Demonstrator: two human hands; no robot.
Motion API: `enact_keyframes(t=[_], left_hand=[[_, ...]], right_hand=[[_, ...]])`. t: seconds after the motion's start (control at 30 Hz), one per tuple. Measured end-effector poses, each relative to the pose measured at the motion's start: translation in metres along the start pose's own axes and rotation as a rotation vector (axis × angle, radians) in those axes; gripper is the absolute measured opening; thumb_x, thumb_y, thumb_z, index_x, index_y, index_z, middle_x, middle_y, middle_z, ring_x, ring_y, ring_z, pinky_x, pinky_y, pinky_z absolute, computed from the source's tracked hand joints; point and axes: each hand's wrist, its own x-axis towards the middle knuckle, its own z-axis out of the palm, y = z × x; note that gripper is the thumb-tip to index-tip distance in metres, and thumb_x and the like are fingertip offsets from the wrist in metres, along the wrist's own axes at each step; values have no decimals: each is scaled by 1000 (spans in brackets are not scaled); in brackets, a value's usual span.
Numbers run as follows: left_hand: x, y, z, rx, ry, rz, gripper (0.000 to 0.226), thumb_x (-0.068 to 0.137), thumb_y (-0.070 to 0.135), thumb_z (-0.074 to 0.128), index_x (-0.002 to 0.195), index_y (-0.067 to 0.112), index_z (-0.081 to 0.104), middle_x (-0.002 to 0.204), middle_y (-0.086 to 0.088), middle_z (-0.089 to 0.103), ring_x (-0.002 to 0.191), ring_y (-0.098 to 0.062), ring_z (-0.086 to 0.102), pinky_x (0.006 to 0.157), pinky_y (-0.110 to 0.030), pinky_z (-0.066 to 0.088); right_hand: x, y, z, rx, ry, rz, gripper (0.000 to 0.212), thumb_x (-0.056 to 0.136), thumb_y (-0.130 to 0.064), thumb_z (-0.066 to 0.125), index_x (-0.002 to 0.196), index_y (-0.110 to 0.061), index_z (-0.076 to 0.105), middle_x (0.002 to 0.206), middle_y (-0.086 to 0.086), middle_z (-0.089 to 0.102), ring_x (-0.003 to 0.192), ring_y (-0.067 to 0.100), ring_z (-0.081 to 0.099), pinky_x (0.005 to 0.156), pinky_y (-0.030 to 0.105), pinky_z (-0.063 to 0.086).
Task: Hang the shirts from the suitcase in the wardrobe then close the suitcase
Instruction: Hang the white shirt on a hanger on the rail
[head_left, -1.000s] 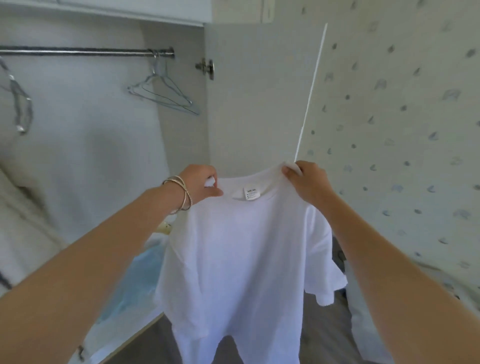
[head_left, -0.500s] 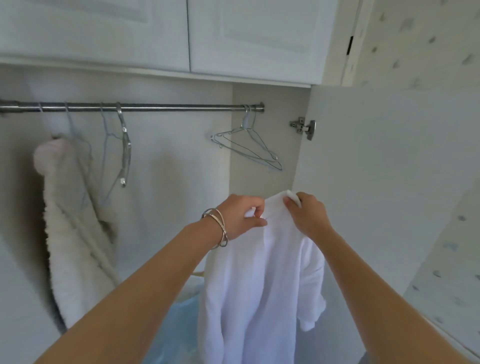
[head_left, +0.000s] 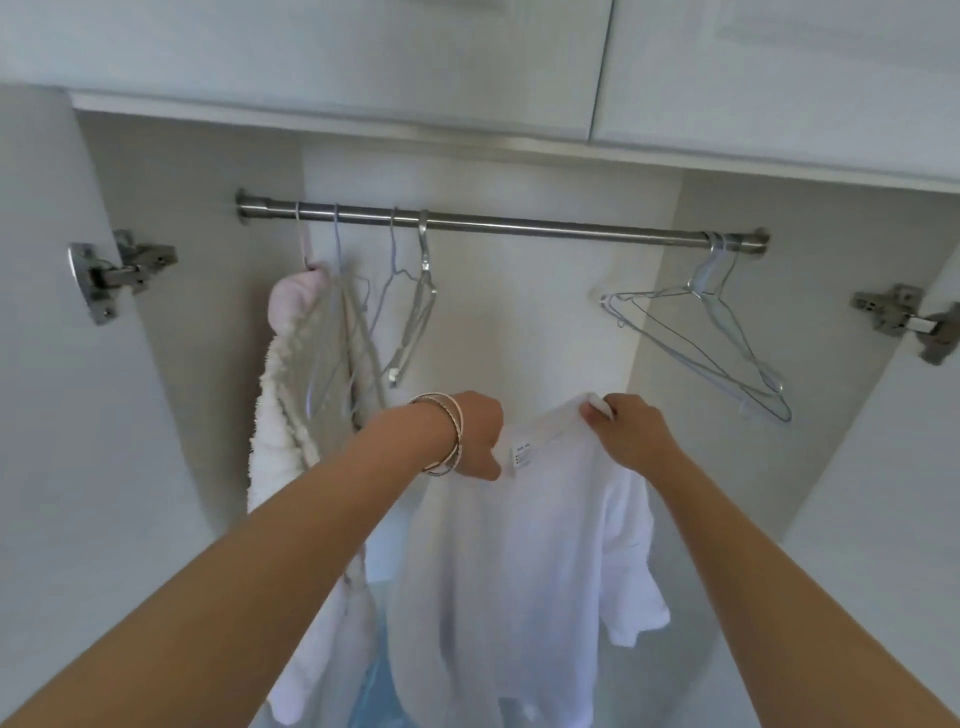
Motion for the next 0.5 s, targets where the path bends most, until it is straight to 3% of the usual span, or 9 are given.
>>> enact_keyframes(t=[0.07, 0.1, 0.17, 0.27, 0.33, 0.43, 0.5], left_hand=[[1, -11, -6, -21, 16, -31, 25, 84, 28, 56, 70, 8, 62, 64, -10, 48, 74, -28, 53, 71, -26, 42], [4, -17, -7, -48, 48, -37, 35, 85, 29, 55, 55, 12, 51, 55, -6, 39, 61, -24, 44, 66, -27, 37], [6, -31, -9, -97, 129, -21, 50, 87, 30, 55, 46, 15, 29, 48, -4, 27, 49, -18, 29, 59, -26, 31], [9, -44, -8, -199, 263, -29, 48, 88, 29, 58, 48, 10, 37, 48, -4, 31, 47, -14, 29, 51, -20, 26], [10, -49, -9, -271, 343, -54, 44, 87, 27, 60, 53, 2, 48, 52, -8, 37, 51, -16, 34, 51, -16, 25], [15, -60, -6, -305, 436, -76, 52, 86, 24, 63, 43, 17, 34, 47, -2, 31, 45, -10, 38, 49, -15, 26], [17, -68, -4, -319, 468, -100, 54, 85, 23, 63, 42, 21, 30, 45, 2, 29, 45, -3, 42, 48, -14, 27]], right_hand=[[22, -10, 11, 30, -66, -21, 39, 98, -36, 40, 64, -16, 41, 66, -3, 43, 76, 25, 48, 61, 29, 34], [33, -14, 16, 34, -101, -31, 39, 98, -36, 40, 63, -17, 40, 66, -2, 43, 77, 25, 48, 65, 28, 35], [52, -26, 26, 25, -170, -51, 36, 97, -34, 41, 65, -16, 42, 69, 0, 45, 80, 25, 48, 70, 29, 36], [73, -44, 40, 19, -274, -115, 28, 96, -32, 44, 79, -11, 51, 85, 6, 53, 83, 25, 50, 72, 29, 37], [85, -56, 49, 38, -342, -158, 28, 94, -30, 47, 72, -12, 50, 89, 9, 55, 83, 26, 52, 71, 29, 40], [98, -73, 62, 40, -456, -183, 30, 91, -26, 51, 64, -14, 45, 81, 9, 54, 80, 27, 52, 59, 27, 43], [104, -86, 66, 47, -535, -192, 27, 90, -23, 54, 67, -10, 51, 73, 7, 53, 80, 28, 53, 60, 28, 44]])
